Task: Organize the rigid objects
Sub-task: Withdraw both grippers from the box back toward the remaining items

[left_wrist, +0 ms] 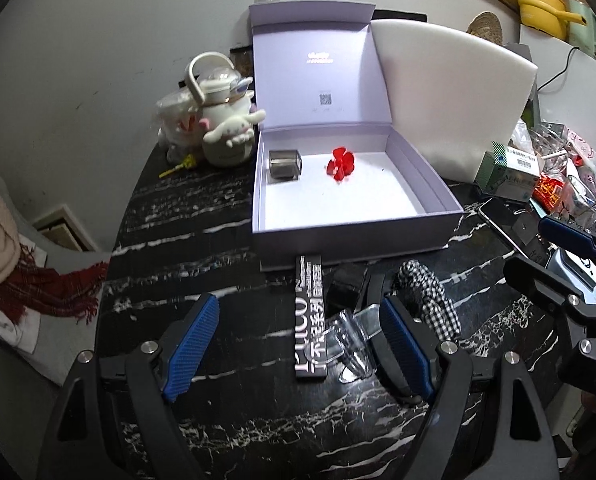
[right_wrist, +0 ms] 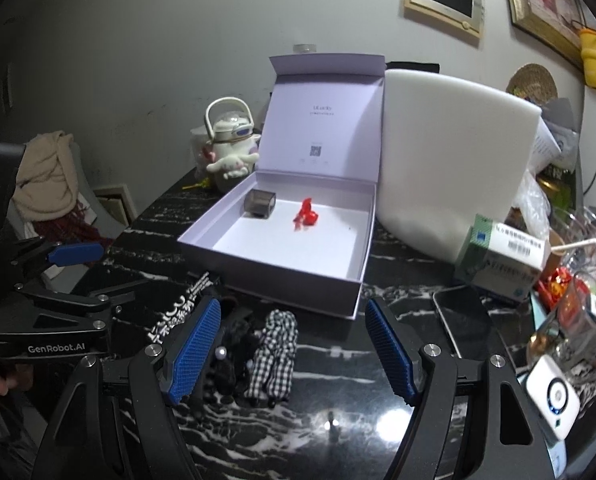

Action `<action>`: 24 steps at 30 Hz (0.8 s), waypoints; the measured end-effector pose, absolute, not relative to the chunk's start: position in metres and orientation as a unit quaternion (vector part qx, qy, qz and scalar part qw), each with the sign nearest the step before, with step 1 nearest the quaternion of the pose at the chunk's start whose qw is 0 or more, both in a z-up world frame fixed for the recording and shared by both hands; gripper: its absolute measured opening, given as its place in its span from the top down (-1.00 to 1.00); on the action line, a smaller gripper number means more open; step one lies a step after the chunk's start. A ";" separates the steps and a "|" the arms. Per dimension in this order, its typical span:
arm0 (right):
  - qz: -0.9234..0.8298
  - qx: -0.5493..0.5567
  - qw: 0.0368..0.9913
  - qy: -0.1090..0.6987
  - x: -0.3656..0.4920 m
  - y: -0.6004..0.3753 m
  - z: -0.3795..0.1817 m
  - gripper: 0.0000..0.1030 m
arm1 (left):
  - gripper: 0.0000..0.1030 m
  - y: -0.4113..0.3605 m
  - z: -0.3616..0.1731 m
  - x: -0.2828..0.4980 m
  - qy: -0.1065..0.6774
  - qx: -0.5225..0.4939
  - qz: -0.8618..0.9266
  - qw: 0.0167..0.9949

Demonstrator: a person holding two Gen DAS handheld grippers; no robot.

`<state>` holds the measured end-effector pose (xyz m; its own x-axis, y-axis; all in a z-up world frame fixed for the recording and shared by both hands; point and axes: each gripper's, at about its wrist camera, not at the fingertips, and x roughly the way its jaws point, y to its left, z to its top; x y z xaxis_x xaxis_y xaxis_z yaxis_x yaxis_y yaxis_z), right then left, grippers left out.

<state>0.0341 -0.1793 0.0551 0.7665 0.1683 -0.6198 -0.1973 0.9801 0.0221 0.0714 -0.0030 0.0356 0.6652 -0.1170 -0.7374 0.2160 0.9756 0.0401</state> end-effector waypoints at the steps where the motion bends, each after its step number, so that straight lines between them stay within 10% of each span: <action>1: 0.098 -0.022 0.939 0.329 0.034 -0.179 0.053 -0.47 | -0.61 -0.002 0.033 0.071 0.401 0.060 -0.092 0.909; 24: 0.091 0.005 0.917 0.388 0.053 -0.196 -0.007 -0.46 | -0.61 0.013 -0.026 0.074 0.443 0.052 -0.076 0.892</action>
